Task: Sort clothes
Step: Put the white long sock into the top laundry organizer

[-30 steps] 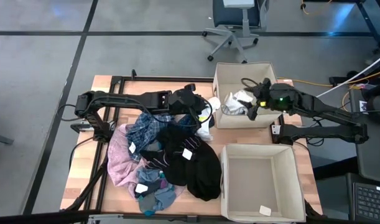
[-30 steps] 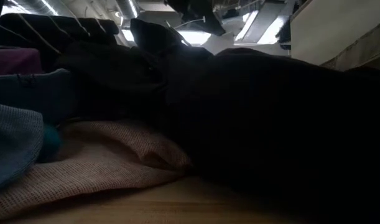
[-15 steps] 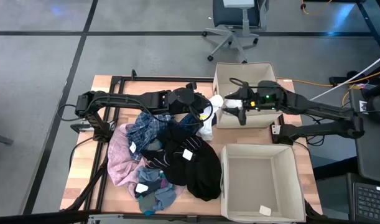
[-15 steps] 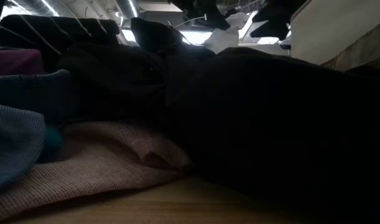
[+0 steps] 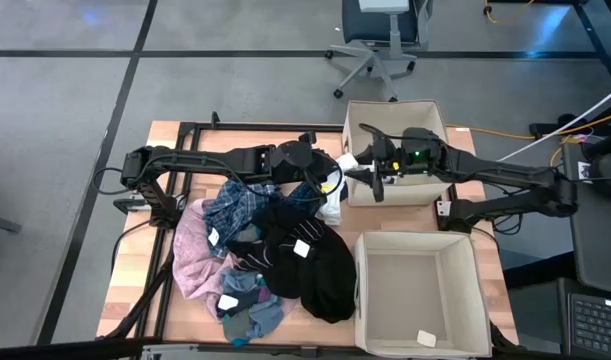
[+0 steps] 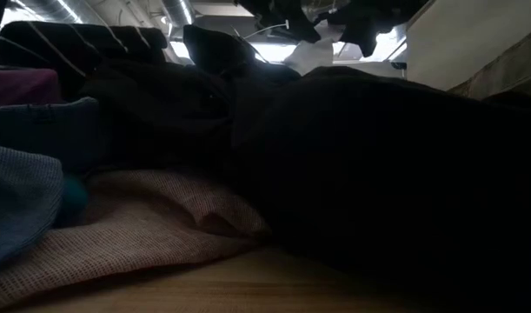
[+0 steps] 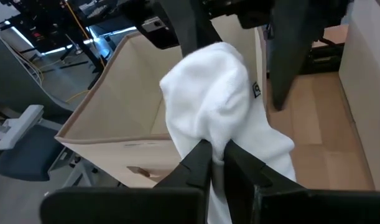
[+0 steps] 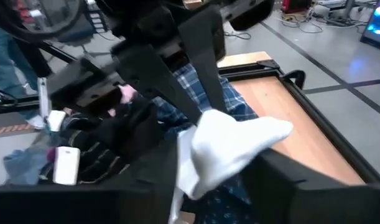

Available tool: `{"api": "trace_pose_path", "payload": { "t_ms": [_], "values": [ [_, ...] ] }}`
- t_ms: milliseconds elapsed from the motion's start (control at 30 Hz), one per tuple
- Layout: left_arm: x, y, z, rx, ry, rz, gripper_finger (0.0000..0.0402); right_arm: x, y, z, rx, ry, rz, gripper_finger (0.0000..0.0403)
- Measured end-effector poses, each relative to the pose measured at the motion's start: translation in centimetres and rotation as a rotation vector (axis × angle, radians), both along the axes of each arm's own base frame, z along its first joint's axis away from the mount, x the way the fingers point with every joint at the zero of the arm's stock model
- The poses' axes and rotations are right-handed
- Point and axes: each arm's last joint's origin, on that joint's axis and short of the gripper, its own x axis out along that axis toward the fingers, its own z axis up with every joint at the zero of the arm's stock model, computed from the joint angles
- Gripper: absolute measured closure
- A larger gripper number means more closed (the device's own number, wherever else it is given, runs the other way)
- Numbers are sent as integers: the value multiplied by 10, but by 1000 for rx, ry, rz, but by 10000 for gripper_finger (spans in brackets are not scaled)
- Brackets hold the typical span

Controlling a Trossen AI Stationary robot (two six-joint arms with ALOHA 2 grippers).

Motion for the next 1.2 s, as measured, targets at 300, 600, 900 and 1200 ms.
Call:
{"api": "trace_pose_path", "payload": {
  "t_ms": [300,600,900,1200],
  "values": [
    [0,0,-1,-17,2,8,372,-1,-1,0,-105,10,-28,381],
    [-7,2,-1,-62,33,40,297,-9,-1,8,-175,-13,-65,395],
    [-23,1,-9,-122,194,77,257,-47,5,37,-323,-126,-218,397],
    [-28,2,-38,-160,282,106,256,-78,11,56,-405,-217,-335,385]
  ]
}}
